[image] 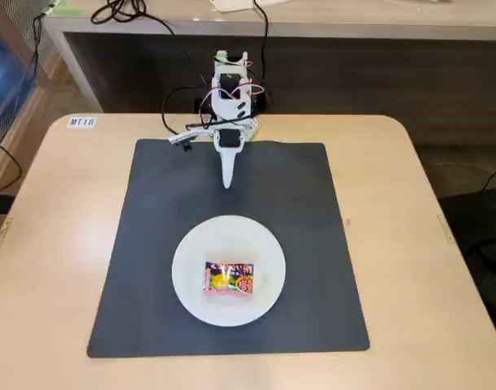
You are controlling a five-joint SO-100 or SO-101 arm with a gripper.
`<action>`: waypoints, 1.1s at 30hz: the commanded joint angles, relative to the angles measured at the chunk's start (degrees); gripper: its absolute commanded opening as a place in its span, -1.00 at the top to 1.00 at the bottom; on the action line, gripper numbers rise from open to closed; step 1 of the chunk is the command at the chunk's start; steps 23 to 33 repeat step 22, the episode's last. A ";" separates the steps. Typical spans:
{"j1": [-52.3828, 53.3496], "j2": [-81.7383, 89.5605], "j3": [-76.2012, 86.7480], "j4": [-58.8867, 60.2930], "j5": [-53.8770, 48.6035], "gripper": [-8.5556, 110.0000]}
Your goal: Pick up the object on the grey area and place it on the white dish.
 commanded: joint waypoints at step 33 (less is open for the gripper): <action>0.00 1.32 4.83 0.00 -1.05 0.86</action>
